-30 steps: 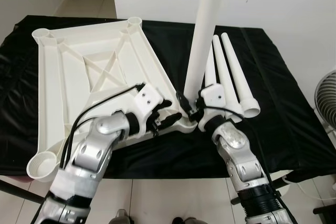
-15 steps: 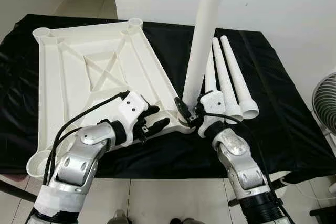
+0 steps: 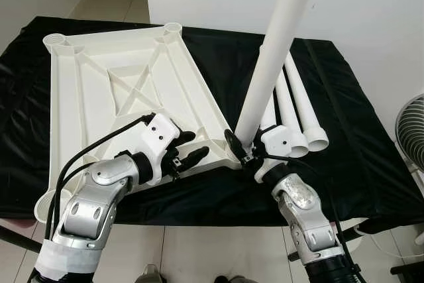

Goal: Building children table

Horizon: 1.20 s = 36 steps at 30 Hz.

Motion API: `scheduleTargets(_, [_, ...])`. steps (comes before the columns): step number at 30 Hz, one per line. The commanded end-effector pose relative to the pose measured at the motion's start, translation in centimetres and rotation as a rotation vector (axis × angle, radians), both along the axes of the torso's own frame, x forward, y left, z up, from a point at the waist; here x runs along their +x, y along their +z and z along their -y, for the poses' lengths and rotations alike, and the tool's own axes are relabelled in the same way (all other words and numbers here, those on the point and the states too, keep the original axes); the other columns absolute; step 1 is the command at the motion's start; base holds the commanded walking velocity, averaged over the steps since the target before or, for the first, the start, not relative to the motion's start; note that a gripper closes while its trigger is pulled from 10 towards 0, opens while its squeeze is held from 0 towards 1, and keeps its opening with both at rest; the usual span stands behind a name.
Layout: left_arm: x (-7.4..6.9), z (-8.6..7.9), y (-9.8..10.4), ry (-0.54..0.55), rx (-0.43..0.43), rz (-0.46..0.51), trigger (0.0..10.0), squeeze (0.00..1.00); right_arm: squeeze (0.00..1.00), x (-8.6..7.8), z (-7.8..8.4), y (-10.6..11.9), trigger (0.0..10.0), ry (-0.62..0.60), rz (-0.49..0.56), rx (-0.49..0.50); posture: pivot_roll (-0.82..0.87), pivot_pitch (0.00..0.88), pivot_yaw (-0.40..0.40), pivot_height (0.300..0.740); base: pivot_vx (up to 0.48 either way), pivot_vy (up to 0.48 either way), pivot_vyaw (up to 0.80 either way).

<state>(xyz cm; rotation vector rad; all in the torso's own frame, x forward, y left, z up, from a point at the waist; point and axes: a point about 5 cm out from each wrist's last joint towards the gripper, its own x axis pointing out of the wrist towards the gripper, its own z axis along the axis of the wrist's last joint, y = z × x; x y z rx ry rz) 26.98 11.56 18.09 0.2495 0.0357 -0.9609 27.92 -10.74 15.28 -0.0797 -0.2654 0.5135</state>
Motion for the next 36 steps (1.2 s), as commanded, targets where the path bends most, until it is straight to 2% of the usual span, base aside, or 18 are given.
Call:
scheduleTargets(1, [0.2, -0.2, 0.1, 0.069, -0.01, 0.011, 10.0, 0.0, 0.0, -0.2, 0.5, -0.9, 10.0, -0.006, -0.034, 0.0, 0.16, 0.101, -0.055, 0.74, 0.0, 0.0, 0.0])
scheduleTargets(14, [0.1, -0.4, 0.3, 0.073, -0.003, 0.012, 10.0, 0.0, 0.0, 1.1, 0.6, -2.1, 10.0, -0.074, -0.195, 0.094, 0.16, 0.102, -0.052, 0.74, 0.0, 0.0, 0.0])
scheduleTargets(29, [0.2, -0.3, 0.4, 0.09, -0.014, 0.005, 10.0, 0.0, 0.0, 0.8, -0.3, -2.2, 10.0, -0.07, -0.182, 0.065, 0.16, 0.107, -0.058, 0.74, 0.0, 0.0, 0.0])
scheduleTargets(36, [0.2, -0.3, 0.4, 0.091, -0.015, 0.006, 10.0, 0.0, 0.0, 0.9, -0.7, -2.1, 10.0, -0.119, -0.164, 0.05, 0.16, 0.106, -0.059, 0.74, 0.0, 0.0, 0.0])
